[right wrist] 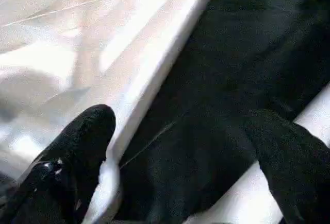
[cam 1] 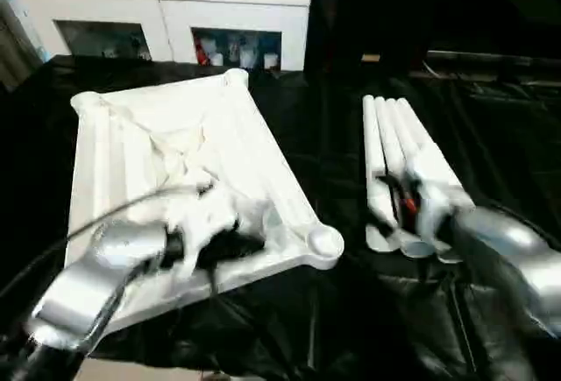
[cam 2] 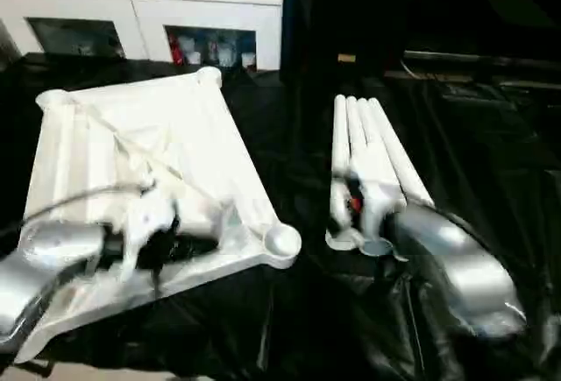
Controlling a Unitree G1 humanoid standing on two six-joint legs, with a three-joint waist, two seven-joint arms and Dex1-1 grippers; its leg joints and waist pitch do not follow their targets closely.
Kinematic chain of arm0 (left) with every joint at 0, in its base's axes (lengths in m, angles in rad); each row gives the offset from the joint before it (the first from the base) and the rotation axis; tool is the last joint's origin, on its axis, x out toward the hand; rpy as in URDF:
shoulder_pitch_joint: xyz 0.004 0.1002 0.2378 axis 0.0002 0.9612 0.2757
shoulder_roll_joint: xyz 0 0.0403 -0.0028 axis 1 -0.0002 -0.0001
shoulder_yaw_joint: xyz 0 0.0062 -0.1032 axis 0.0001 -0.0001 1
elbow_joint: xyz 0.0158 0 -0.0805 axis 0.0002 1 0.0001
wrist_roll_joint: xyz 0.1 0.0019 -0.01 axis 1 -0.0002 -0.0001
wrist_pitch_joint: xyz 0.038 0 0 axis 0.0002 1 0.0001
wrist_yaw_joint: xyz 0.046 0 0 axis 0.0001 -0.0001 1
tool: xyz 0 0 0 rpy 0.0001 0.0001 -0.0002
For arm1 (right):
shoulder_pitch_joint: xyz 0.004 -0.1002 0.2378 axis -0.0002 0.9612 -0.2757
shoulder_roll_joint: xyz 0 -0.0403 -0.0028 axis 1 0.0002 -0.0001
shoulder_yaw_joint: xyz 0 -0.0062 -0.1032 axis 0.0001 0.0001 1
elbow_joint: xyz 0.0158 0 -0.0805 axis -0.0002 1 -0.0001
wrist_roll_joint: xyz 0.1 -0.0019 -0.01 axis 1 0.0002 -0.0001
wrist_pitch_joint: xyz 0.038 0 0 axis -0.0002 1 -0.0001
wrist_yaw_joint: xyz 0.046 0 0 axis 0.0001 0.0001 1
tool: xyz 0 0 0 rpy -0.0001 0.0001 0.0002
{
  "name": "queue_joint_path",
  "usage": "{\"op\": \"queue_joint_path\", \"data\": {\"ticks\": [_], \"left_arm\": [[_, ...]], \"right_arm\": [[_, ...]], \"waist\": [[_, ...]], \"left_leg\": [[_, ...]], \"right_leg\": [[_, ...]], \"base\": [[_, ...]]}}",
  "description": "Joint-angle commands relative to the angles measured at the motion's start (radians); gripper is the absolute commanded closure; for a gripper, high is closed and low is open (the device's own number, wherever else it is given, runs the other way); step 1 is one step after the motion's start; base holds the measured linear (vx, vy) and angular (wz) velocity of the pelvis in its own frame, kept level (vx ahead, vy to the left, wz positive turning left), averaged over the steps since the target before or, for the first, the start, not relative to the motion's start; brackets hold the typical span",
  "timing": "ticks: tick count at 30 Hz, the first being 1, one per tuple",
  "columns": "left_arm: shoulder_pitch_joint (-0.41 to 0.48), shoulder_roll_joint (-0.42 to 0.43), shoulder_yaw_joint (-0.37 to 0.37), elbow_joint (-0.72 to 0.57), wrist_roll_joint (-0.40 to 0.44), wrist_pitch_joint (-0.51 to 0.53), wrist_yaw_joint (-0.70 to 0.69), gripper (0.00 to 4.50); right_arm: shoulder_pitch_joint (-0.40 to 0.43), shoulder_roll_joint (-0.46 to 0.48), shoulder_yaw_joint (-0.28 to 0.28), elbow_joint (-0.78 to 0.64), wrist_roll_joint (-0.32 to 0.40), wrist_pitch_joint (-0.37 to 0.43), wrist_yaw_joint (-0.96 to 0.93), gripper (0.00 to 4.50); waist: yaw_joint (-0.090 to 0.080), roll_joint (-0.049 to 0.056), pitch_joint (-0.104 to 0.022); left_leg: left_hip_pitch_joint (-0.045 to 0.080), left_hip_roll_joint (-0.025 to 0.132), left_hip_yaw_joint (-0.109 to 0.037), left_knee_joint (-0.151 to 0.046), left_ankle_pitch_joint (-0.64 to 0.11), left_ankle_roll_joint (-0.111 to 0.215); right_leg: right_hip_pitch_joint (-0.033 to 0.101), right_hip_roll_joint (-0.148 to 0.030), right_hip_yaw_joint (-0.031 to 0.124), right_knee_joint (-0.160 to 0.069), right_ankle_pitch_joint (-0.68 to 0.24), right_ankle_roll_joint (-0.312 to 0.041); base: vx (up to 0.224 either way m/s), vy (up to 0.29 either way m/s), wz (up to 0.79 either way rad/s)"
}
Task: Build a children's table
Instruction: Pick table leg
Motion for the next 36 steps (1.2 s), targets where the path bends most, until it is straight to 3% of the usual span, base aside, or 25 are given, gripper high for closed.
{"op": "queue_joint_path", "data": {"ticks": [1,3,7,12,17,21,36], "left_arm": [[-0.014,-0.010,0.000,0.015,0.035,-0.002,0.039,3.83],[-0.025,-0.037,0.002,0.015,0.024,-0.003,0.058,3.83],[-0.025,-0.047,0.000,-0.017,-0.016,0.031,0.044,3.54],[-0.013,-0.038,-0.014,-0.064,-0.042,0.065,0.024,3.12],[-0.003,-0.037,-0.020,-0.086,-0.044,0.080,0.030,3.12],[0.003,-0.030,-0.022,-0.104,-0.055,0.100,0.039,3.12],[-0.012,-0.006,-0.031,-0.130,-0.059,0.134,0.036,3.12]], "right_arm": [[-0.015,0.021,-0.016,0.042,-0.032,0.037,-0.073,0.00],[-0.049,0.075,-0.039,0.090,-0.042,0.078,-0.161,0.00],[-0.083,0.119,-0.053,0.123,-0.049,0.111,-0.221,0.00],[-0.122,0.162,-0.054,0.152,-0.079,0.156,-0.290,0.00],[-0.144,0.184,-0.060,0.181,-0.092,0.199,-0.338,0.00],[-0.161,0.193,-0.070,0.214,-0.116,0.235,-0.389,0.00],[-0.219,0.191,-0.091,0.369,-0.082,0.320,-0.346,0.00]], "waist": [[-0.001,-0.002,-0.047],[0.000,-0.003,-0.053],[0.001,-0.004,-0.056],[-0.001,-0.003,-0.052],[0.000,-0.003,-0.049],[-0.001,-0.003,-0.051],[0.001,-0.009,-0.051]], "left_leg": [[0.001,0.064,-0.017,-0.087,-0.058,0.001],[-0.001,0.062,-0.018,-0.085,-0.006,-0.004],[-0.003,0.059,-0.017,-0.082,0.025,-0.002],[-0.002,0.060,-0.014,-0.085,-0.009,-0.015],[-0.001,0.060,-0.014,-0.089,-0.036,-0.035],[-0.001,0.058,-0.014,-0.089,-0.024,-0.044],[-0.001,0.058,-0.012,-0.087,-0.020,-0.038]], "right_leg": [[0.036,-0.077,0.045,-0.076,-0.082,-0.238],[0.042,-0.076,0.045,-0.066,-0.002,-0.234],[0.046,-0.075,0.043,-0.061,0.073,-0.235],[0.044,-0.075,0.044,-0.065,0.026,-0.229],[0.043,-0.075,0.045,-0.068,-0.020,-0.209],[0.043,-0.073,0.045,-0.066,-0.005,-0.203],[0.044,-0.075,0.044,-0.065,-0.002,-0.211]], "base": [[0.000,0.000,0.00],[0.000,0.000,0.00],[0.000,0.000,0.00],[0.000,0.000,0.00],[0.000,0.000,0.00],[0.000,0.000,0.00],[0.000,0.000,0.00]]}}
